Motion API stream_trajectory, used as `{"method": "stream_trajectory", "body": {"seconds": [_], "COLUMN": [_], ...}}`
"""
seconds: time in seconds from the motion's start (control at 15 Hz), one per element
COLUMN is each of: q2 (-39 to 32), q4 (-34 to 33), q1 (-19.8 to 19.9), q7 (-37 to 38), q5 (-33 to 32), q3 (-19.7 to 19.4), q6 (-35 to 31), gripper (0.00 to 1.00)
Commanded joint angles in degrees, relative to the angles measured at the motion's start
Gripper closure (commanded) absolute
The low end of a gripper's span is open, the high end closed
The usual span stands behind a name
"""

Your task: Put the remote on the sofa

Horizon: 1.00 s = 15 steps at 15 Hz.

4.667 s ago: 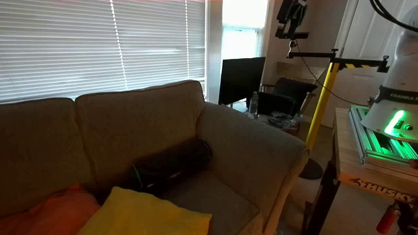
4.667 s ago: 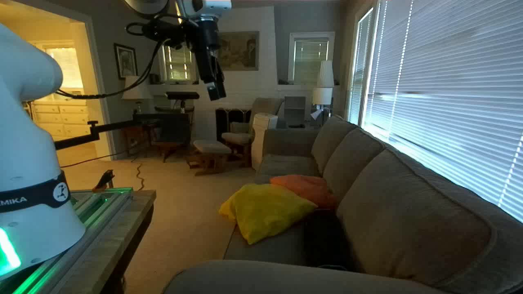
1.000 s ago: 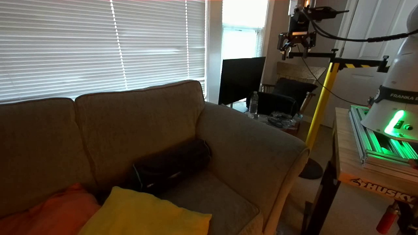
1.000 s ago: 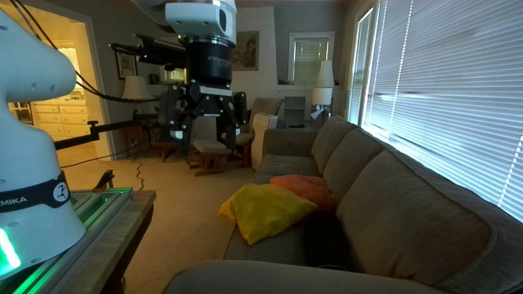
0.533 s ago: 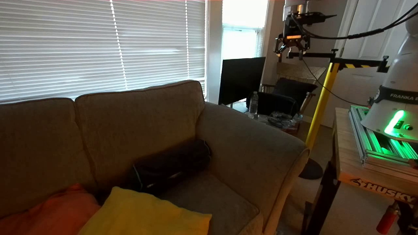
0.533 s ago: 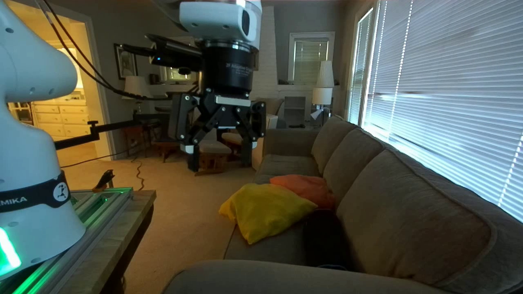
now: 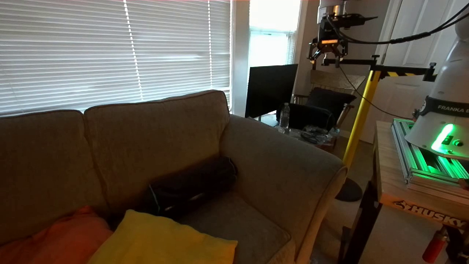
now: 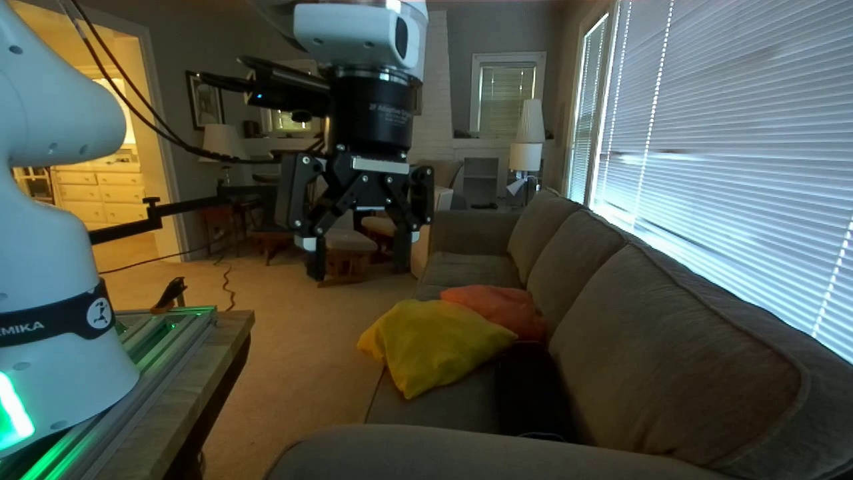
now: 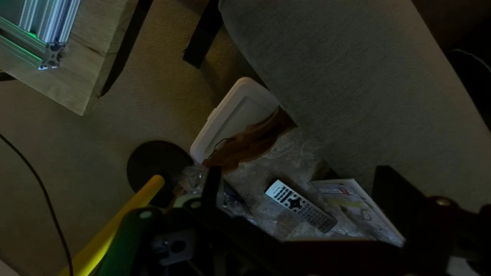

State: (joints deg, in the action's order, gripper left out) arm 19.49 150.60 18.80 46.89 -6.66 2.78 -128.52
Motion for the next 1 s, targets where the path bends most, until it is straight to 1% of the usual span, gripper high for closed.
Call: {"method": "stream_trajectory", "body": {"seconds": [0.0, 0.13, 0.27, 0.47, 0.53, 0.67, 0.93], "q2": [-0.76, -4.9, -10.51, -19.66, -23.29, -29.86, -42.43], "q4": [0.48, -1.2, -4.31, -10.85, -14.12, -21.51, -35.13], "q1": [-1.69, -1.97, -2.73, -3.94, -4.32, -4.82, -6.25], "q7": [-0.06, -3.93, -11.95, -23.69, -27.33, -33.46, -41.55], "q5": [-1.06, -1.98, -1.65, -0.34, -0.21, -1.18, -4.16], "q3": [-2.43, -3.68, -5.64, -8.06, -8.81, -10.15, -12.18], "q6": [-2.53, -6.22, -9.52, -12.46, -12.68, -10.59, -7.46], "gripper": [0.0, 0.0, 0.0, 0.0, 0.0, 0.0, 0.0]}}
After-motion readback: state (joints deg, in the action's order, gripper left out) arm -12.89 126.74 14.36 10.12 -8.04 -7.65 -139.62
